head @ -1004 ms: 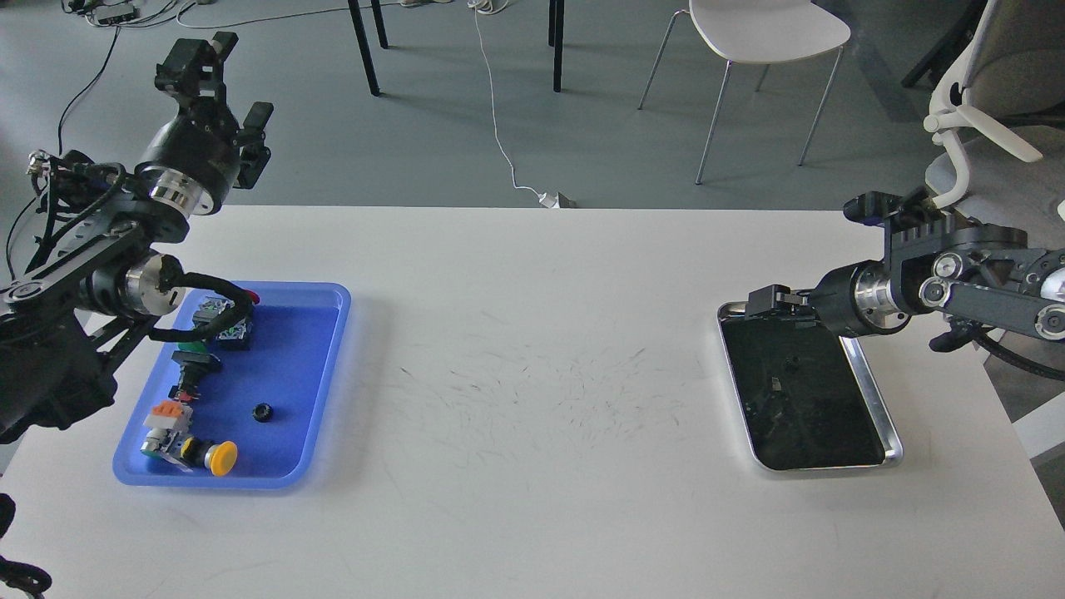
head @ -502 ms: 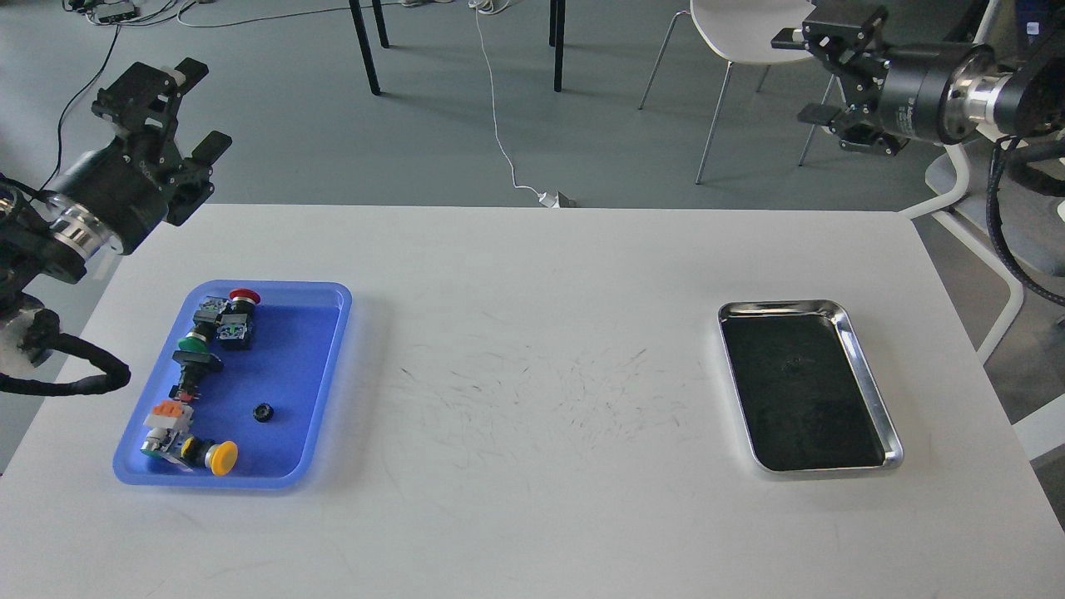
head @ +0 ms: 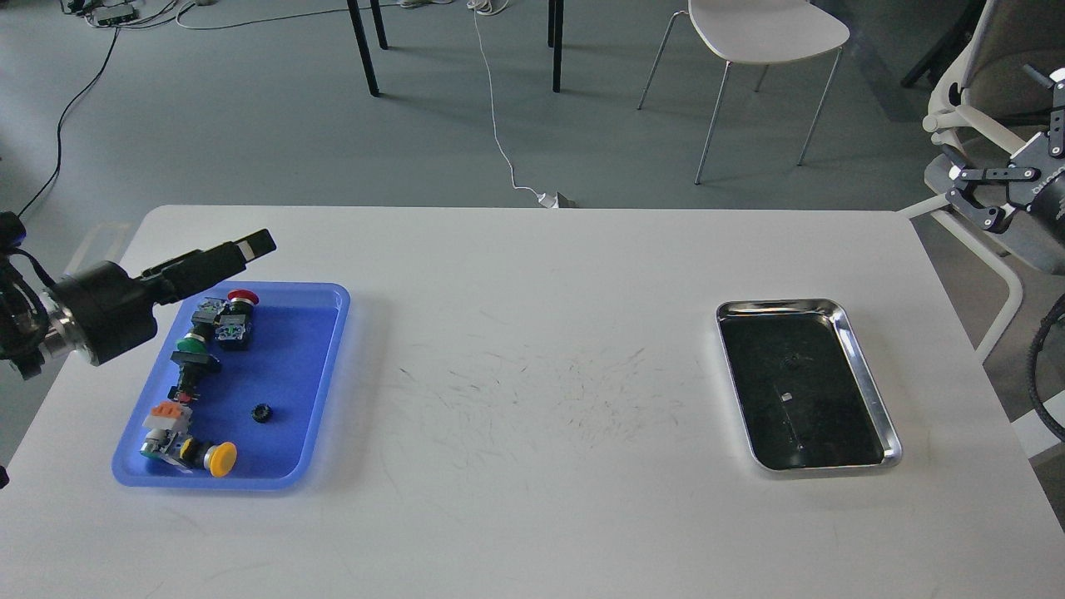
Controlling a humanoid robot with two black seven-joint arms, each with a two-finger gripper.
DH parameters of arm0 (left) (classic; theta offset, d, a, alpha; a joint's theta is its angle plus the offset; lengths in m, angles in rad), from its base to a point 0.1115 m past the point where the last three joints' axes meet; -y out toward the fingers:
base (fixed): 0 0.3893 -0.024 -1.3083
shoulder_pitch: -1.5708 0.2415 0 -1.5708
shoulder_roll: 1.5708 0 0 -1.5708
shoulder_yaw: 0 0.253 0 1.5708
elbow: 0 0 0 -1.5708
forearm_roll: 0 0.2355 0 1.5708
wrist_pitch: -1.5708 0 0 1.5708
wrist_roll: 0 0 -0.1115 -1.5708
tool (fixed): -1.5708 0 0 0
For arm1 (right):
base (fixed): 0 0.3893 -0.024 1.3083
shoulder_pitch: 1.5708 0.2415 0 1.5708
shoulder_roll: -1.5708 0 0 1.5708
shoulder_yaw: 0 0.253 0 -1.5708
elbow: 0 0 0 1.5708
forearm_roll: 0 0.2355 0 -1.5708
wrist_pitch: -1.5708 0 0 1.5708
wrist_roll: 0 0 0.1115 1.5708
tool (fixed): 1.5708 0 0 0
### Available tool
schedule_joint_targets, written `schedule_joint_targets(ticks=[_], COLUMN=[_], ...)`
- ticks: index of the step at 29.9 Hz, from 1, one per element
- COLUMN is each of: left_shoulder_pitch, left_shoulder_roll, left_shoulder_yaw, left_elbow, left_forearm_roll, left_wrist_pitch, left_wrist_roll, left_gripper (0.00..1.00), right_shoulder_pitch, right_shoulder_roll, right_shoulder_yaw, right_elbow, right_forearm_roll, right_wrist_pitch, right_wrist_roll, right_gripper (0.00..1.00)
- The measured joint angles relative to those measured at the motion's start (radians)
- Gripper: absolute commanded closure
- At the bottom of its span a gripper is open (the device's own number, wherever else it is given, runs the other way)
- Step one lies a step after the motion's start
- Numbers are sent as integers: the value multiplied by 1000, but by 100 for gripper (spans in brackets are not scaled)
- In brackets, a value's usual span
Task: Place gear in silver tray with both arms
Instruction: 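Lower the left gripper back toward the blue tray, then grasp another black gear in the blue tray with the left gripper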
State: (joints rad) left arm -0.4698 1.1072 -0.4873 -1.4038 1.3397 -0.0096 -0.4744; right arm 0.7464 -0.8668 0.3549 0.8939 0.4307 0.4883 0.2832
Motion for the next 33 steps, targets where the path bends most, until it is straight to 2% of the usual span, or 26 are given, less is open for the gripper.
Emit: schedule_joint_targets(ticks=[5,10,12,18,33], left_shoulder_pitch=[55,70,72,70,71], left_shoulder_roll=[-3,-57,-88,-176,-244], left_shoulder_yaw=[30,157,193,216,228], left_elbow=[39,170,229,350,397], left_forearm_roll=[289,468,498,556,565], left_wrist_pitch=[110,298,334,377,380], left_wrist_roll=[-11,-11,-10,-10,-11], left_gripper=[7,7,8,8,14], right_shoulder_pitch=[-114,-160,-165,-172,-186], right_shoulder_roll=[125,187,192,193,193], right_shoulder_yaw=[107,165,168,161,154], right_elbow=[-58,-95,-94,-89,-85], right_forearm_roll=[22,24,24,17,11], right_wrist_pitch=[1,1,1,1,0], right_wrist_roll=[16,16,16,16,16], right_gripper=[4,4,4,4,4])
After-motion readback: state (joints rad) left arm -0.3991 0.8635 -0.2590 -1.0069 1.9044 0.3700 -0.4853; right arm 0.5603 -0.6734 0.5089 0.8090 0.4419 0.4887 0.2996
